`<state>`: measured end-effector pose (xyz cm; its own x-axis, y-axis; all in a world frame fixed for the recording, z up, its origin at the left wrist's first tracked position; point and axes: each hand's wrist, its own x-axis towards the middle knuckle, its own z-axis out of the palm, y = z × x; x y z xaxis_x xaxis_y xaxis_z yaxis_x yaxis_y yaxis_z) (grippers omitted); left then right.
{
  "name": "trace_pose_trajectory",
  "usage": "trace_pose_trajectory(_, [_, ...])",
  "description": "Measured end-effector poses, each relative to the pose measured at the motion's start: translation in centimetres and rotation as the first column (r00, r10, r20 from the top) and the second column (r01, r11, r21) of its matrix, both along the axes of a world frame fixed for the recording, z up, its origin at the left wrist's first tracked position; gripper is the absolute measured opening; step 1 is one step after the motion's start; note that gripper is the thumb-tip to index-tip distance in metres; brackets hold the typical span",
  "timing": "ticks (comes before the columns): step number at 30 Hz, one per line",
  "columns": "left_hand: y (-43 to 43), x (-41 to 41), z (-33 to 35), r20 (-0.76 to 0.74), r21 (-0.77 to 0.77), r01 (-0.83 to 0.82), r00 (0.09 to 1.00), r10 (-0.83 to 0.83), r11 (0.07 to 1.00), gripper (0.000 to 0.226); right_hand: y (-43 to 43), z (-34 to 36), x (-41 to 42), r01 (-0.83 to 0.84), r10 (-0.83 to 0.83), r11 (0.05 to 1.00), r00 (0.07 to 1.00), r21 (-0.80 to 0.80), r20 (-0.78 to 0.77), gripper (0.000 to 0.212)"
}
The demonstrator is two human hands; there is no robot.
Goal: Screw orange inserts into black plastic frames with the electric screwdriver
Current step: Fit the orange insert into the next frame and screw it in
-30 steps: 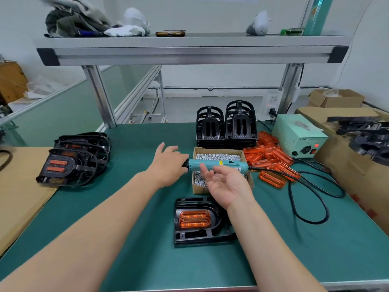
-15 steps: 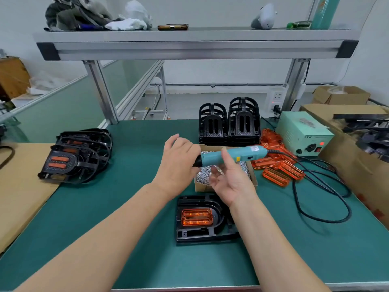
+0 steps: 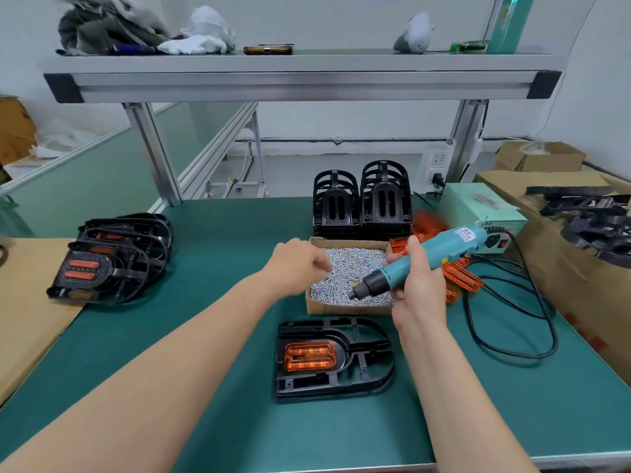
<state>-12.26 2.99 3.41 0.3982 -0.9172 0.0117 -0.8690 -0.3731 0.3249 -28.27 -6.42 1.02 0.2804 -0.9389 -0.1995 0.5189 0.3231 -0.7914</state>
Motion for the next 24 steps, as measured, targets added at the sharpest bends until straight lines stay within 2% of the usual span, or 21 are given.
trace_pose_trajectory(2, [-0.8, -0.3, -0.8, 0.091, 0.119, 0.048, 0.994, -0.059, 0.992, 0.021, 0.0, -0.1, -0.4, -0.024, 0.024, 1.0, 1.0, -0.012, 0.009, 0.027])
trace_pose_trajectory(4, [-1.6, -0.8, -1.6, 0.158, 0.169, 0.106, 0.978, -0.133, 0.98, 0.02, 0.2, -0.4, -0.7, -0.041, 0.04, 0.999, 0.999, -0.028, -0.023, 0.032])
trace_pose_trajectory(10, [-2.3, -1.1, -2.8, 0.173, 0.112, 0.165, 0.968, -0.183, 0.98, 0.005, 0.7, -0.7, -1.4, -0.061, 0.058, 0.997, 0.996, -0.043, -0.063, 0.037])
trace_pose_trajectory(14, [-1.7, -1.1, -3.0, 0.053, 0.019, 0.107, 0.993, -0.108, 0.994, 0.003, 0.9, -0.6, -1.8, -0.072, 0.071, 0.997, 0.997, -0.032, -0.035, 0.041])
trace_pose_trajectory(18, [-0.9, -1.2, -3.3, -0.167, -0.144, -0.04, 0.986, 0.015, 0.989, 0.01, 1.1, -0.6, -2.0, -0.046, 0.043, 0.998, 0.997, -0.049, -0.062, 0.03])
trace_pose_trajectory(24, [0.2, -1.8, -3.4, -0.227, -0.187, -0.135, 0.97, 0.091, 0.973, 0.017, 1.9, -0.2, -2.0, 0.0, -0.001, 0.999, 1.0, -0.051, -0.018, 0.022])
